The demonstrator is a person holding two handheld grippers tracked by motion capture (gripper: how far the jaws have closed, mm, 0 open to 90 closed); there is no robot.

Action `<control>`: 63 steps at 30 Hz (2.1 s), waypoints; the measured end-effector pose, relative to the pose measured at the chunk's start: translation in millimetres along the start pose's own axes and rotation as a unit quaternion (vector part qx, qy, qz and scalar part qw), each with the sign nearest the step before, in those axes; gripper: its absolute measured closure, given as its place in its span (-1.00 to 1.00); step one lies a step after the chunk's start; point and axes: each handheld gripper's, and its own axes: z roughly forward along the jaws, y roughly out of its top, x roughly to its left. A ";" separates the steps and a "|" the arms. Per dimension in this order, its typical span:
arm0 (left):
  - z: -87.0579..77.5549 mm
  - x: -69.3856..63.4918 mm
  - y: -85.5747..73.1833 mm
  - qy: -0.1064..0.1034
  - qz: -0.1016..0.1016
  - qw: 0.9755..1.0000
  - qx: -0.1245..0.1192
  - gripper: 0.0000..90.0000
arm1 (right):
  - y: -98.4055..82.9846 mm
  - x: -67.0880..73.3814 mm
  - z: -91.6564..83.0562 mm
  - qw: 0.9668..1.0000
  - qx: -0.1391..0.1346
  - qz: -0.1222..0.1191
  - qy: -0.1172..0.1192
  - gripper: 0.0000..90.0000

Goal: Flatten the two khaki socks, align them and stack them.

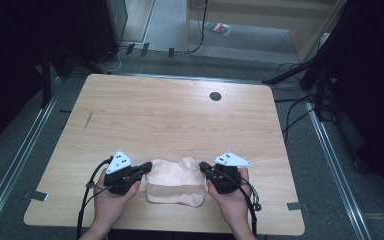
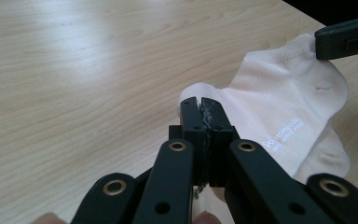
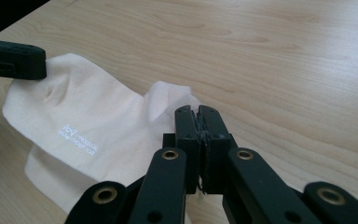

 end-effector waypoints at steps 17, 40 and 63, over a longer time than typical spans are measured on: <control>-5.4 -10.9 -18.3 -0.006 0.005 1.000 0.014 1.00 | -23.3 10.3 -15.9 1.000 0.008 -0.002 0.005 0.97; -1.4 -14.5 -34.4 0.000 0.027 0.999 0.041 1.00 | -46.2 16.5 -17.2 1.000 0.020 -0.012 0.012 0.97; 4.4 -14.3 -39.9 0.022 0.048 0.998 0.046 1.00 | -52.1 14.4 -11.9 1.000 0.009 -0.020 0.000 0.97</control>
